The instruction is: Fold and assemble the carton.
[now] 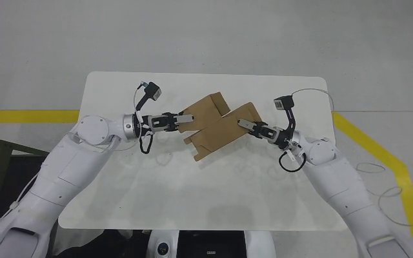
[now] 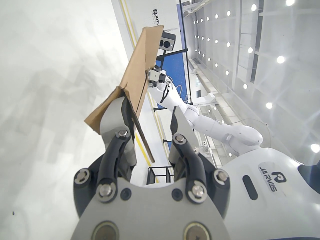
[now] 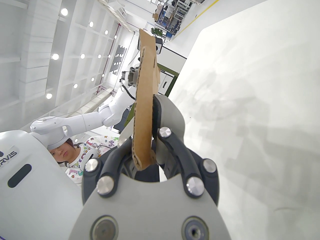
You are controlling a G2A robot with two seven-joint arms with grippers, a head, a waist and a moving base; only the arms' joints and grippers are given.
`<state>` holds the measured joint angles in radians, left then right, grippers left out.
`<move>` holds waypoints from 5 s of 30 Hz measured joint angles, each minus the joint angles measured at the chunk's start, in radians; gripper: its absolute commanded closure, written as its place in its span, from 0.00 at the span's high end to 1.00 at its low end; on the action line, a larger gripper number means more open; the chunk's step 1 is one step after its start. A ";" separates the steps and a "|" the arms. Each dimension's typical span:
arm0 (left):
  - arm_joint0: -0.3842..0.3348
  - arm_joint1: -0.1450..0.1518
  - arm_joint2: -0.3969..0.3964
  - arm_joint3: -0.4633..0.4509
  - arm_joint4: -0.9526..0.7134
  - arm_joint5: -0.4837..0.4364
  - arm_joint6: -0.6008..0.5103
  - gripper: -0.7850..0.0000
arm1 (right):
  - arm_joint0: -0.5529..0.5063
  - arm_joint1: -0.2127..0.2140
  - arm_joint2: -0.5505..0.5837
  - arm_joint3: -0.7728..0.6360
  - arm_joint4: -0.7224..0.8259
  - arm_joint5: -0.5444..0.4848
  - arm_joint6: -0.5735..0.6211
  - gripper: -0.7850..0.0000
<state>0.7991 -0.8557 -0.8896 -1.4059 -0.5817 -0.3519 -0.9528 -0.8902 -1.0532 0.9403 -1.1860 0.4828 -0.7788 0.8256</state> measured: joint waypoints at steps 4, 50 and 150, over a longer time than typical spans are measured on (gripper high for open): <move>0.002 -0.005 -0.005 0.008 0.017 0.014 0.001 0.22 | 0.003 -0.005 0.001 0.004 0.002 -0.001 0.007 0.00; -0.107 -0.069 0.005 0.045 0.087 -0.194 -0.312 0.00 | 0.065 0.014 -0.064 -0.104 0.156 0.029 0.245 0.85; 0.021 -0.047 -0.104 -0.009 -0.059 -0.004 -0.284 1.00 | 0.220 0.067 -0.393 -0.060 0.114 -0.010 0.018 0.00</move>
<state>0.8200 -0.9022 -0.9935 -1.4145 -0.6403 -0.3557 -1.2367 -0.6698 -0.9860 0.5477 -1.2463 0.5964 -0.7885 0.8432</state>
